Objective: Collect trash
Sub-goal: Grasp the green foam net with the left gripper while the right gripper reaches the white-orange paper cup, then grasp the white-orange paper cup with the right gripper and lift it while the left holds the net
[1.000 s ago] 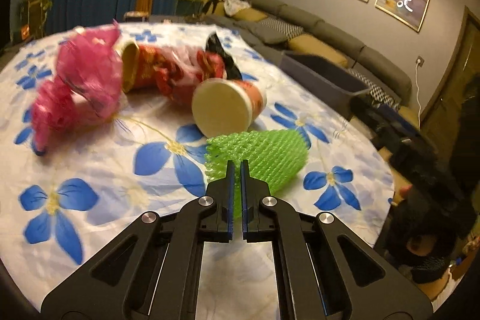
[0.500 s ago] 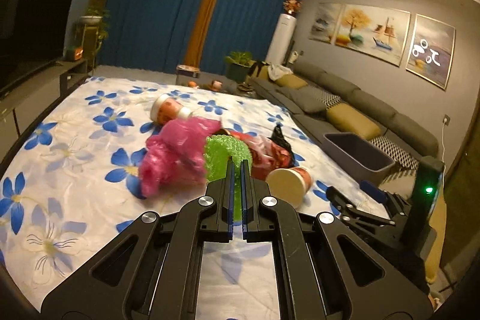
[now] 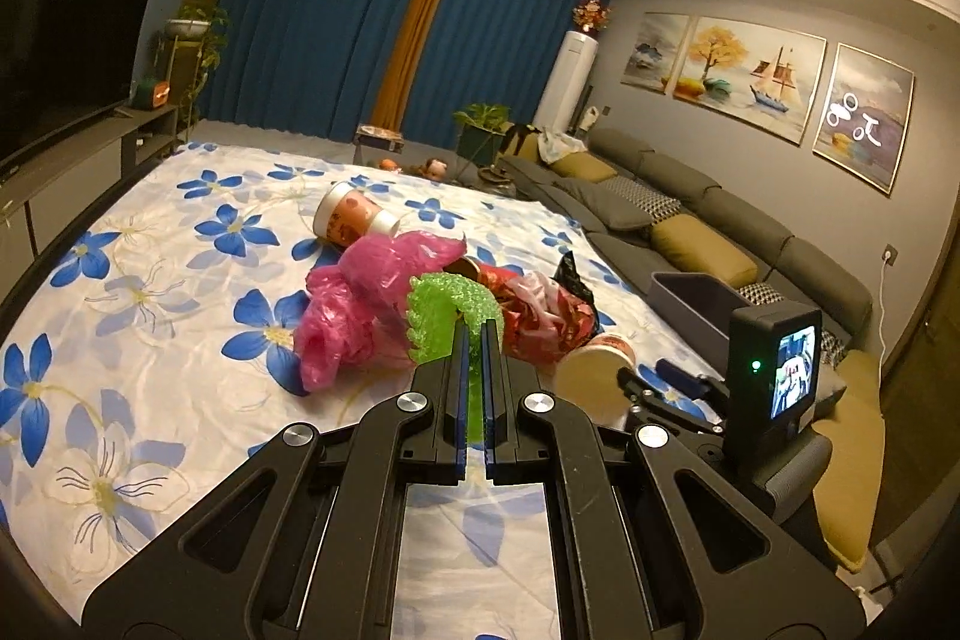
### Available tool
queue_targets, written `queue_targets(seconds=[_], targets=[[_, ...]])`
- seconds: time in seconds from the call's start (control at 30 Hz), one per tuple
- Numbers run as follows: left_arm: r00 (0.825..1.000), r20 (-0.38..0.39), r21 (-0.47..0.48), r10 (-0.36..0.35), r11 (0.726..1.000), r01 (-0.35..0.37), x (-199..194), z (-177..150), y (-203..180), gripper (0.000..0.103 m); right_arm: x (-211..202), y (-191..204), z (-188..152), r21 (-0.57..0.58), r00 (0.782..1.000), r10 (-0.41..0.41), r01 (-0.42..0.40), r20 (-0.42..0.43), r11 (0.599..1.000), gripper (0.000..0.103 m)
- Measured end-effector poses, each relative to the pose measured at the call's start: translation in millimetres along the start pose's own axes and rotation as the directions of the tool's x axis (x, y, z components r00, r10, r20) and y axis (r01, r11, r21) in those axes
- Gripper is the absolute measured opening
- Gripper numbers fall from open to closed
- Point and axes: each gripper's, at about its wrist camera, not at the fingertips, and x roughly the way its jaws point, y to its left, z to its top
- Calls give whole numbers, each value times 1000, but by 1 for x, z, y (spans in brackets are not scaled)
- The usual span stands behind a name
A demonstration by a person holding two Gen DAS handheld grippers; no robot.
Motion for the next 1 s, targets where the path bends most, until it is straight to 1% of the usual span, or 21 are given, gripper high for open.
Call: queue_targets(seconds=[0.07,0.1,0.17,0.27,0.6,1.0], targets=[[1000,-1,-3,-6,1000,6,1,0,0,3,1,-6,-2,4,1000,-5,5,-4,1000,15],[1000,-2,-4,-8,1000,8,1,0,1,3,0,-9,-3,7,1000,-9,9,-5,1000,14],[1000,-4,-3,-11,1000,11,3,0,1,3,-2,-14,-6,18,1000,-12,13,-2,1000,8],[1000,-7,-1,-15,1000,15,4,0,-2,3,-7,-25,-9,52,1000,0,0,4,999,4],[1000,2,22,-27,999,27,0,0,-15,3,-36,-50,-15,105,997,24,-31,70,994,4],[999,-7,68,-41,997,41,2,-2,-39,3,-53,-70,-23,154,994,47,-62,102,986,4]])
